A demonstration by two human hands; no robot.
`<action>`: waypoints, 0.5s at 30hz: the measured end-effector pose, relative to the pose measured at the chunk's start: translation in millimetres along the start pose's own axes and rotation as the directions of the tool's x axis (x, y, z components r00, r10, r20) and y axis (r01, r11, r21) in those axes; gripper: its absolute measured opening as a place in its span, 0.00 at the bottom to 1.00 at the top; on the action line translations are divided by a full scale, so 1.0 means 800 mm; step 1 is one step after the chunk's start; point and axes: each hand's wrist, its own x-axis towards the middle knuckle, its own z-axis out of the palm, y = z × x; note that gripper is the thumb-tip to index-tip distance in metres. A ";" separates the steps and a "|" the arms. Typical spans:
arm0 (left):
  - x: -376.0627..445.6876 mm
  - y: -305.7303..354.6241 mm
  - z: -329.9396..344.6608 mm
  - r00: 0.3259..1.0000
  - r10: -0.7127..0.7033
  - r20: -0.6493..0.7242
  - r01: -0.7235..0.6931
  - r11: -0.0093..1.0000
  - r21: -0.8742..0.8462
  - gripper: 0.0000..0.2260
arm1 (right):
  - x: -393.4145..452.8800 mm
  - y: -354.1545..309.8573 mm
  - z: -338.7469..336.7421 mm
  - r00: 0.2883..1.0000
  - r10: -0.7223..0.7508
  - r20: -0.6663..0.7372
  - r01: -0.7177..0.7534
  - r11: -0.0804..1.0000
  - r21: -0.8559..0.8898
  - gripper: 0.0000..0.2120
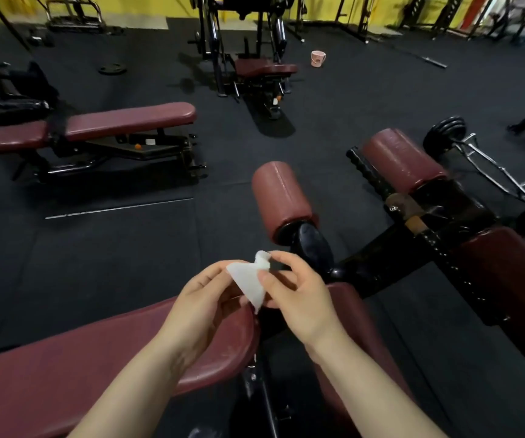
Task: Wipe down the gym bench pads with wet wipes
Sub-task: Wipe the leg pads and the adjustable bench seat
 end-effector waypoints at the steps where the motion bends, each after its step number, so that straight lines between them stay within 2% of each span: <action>1: 0.007 0.002 0.000 1.000 -0.001 -0.002 0.001 1.000 0.017 0.10 | 0.005 -0.002 -0.007 1.000 -0.018 -0.013 0.018 1.000 -0.005 0.17; 3: 0.026 0.007 -0.002 1.000 0.003 -0.002 -0.003 0.996 0.088 0.09 | 0.019 -0.006 -0.018 0.994 -0.095 -0.048 0.090 0.991 -0.099 0.07; 5: 0.052 0.012 -0.008 1.000 0.014 0.006 -0.015 0.985 0.173 0.09 | 0.042 -0.008 -0.031 0.982 -0.167 -0.085 0.141 0.958 -0.249 0.09; 7: 0.088 0.017 -0.014 1.000 0.021 0.008 -0.022 0.964 0.264 0.09 | 0.072 -0.011 -0.046 0.973 -0.186 -0.140 0.132 0.936 -0.328 0.12; 12: 0.181 0.032 -0.021 0.994 0.054 0.092 -0.091 0.883 0.461 0.09 | 0.157 -0.031 -0.079 0.975 -0.065 -0.214 -0.018 0.931 -0.365 0.06; 15: 0.222 0.039 -0.021 0.988 0.064 0.139 -0.128 0.845 0.520 0.10 | 0.223 -0.049 -0.090 0.953 -0.100 -0.284 0.015 0.958 -0.287 0.10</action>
